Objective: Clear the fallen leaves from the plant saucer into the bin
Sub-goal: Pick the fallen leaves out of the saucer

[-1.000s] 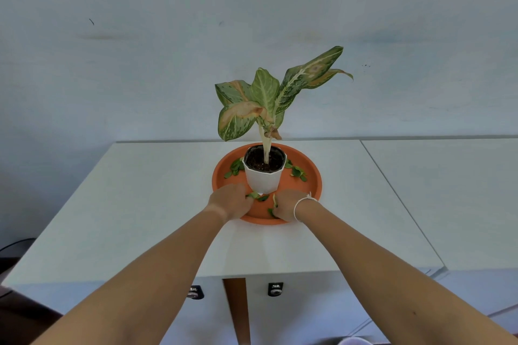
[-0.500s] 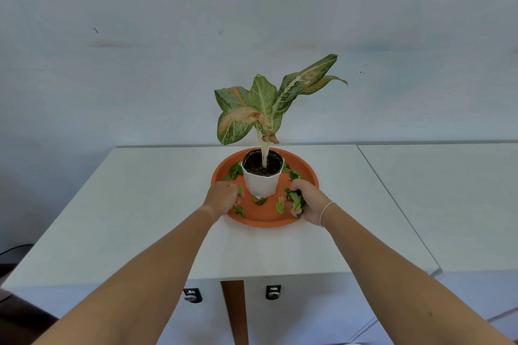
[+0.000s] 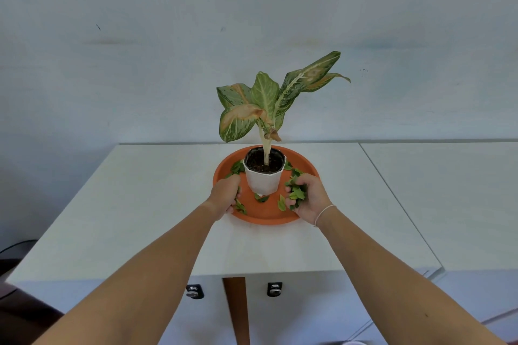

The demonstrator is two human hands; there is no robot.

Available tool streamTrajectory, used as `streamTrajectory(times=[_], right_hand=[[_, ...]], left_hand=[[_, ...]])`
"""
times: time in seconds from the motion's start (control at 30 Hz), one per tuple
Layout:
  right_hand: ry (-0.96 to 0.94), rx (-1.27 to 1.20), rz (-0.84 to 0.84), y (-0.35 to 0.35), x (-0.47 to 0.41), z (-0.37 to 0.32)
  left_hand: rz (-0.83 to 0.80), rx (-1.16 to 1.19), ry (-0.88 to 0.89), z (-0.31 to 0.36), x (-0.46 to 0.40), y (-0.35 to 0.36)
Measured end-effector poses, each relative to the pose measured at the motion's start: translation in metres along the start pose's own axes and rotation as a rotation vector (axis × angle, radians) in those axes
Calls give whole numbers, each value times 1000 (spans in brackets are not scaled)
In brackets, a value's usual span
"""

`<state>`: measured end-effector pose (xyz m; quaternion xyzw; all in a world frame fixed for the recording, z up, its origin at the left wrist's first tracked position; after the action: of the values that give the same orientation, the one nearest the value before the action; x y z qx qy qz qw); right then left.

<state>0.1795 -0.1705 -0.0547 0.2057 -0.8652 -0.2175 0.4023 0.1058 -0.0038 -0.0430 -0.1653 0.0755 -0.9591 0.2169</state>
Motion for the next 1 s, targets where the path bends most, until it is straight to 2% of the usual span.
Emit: streamTrajectory(times=[0.17,0.37,0.47,0.63,0.7,0.83,1.0], right_hand=[[-40,-109,-18,1,-1,-8],[-17,163,122,-4,-6,-7],[-38,459,221,-10,-8,-14],[-203,1306,482,4,-2,-36],[-209,1527,525,8,-5,-37],[-128,1815,577,7,-15,-29],[-190,1935,645,11,-17,-25]], left_hand=[[-33,-94,41,4,-1,3],[-39,-217,73,7,-9,2],[-130,-425,134,13,-10,9],[-208,-948,283,22,-13,13],[-264,-1092,316,19,-15,17],[-323,-1274,285,11,-16,17],[-267,-1314,334,16,-17,22]])
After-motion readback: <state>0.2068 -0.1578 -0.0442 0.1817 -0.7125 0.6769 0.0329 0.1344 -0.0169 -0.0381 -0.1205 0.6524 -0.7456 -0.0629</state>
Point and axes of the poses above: each hand's wrist, its own x-axis away from the middle knuckle, its own y-axis out of the palm, z = x × y, the point moved 9 cm from there along -x, towards the middle knuckle, and after that the axes turned 13 degrees about y, right-handed, at the moved point
